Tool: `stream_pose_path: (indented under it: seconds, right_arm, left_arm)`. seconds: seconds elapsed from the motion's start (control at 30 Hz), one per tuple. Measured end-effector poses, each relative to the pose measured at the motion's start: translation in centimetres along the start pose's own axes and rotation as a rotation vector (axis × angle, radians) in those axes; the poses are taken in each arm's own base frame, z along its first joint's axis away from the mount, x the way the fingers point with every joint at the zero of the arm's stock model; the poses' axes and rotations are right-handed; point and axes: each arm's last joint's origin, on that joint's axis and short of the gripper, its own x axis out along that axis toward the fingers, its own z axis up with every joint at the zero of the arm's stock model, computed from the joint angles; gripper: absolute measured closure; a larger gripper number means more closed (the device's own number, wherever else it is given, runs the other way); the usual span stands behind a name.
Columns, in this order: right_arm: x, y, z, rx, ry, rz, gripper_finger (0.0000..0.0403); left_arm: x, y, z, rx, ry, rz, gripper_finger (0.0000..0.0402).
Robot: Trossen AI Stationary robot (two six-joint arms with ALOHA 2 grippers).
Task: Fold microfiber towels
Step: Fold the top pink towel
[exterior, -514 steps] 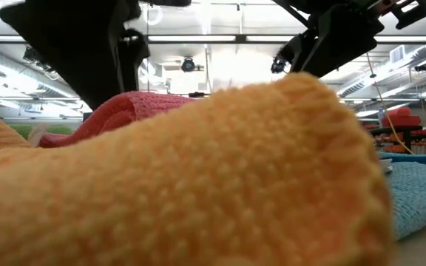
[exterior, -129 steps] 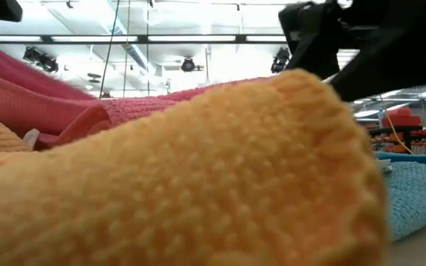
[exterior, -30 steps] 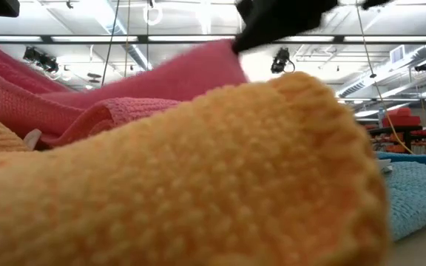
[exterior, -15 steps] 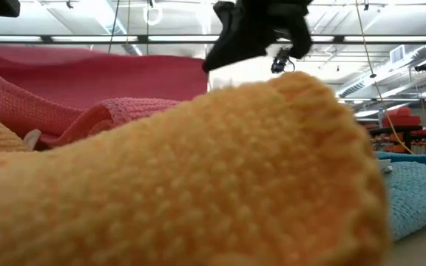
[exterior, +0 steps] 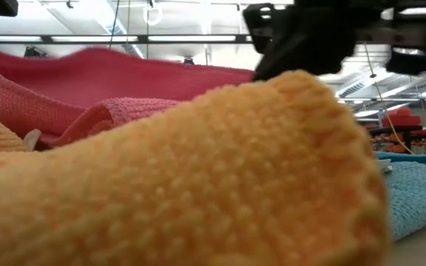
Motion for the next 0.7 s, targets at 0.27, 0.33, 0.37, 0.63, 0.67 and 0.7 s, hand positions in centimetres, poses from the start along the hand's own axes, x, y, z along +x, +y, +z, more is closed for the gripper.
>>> stream_pose_path:
  seconds: [0.27,0.33,0.37,0.63,0.67,0.7]
  right_arm:
    - [-0.2,1.7,0.0,-0.001,-0.015,0.010,0.0401]
    - [-0.1,1.7,0.1,0.005,-0.021,0.010,0.0401]
    - [0.0,1.8,0.0,0.006,-0.019,0.016,0.0401]
    - [1.2,2.5,-0.4,0.036,-0.020,0.048,0.0395]
    - [1.2,2.5,-0.3,0.041,-0.031,0.045,0.0394]
    - [1.2,2.5,-0.2,0.044,-0.040,0.043,0.0393]
  left_arm:
    - [0.0,0.0,0.0,0.000,0.000,0.000,0.0393]
    - [0.0,0.0,0.0,0.000,0.000,0.000,0.0389]
    - [0.0,0.0,0.0,0.000,0.000,0.000,0.0384]
    - [0.0,0.0,0.0,-0.006,0.000,0.000,0.0375]
    - [0.0,0.0,0.0,-0.006,0.000,0.000,0.0380]
    - [0.0,0.0,0.0,-0.006,0.000,0.000,0.0385]
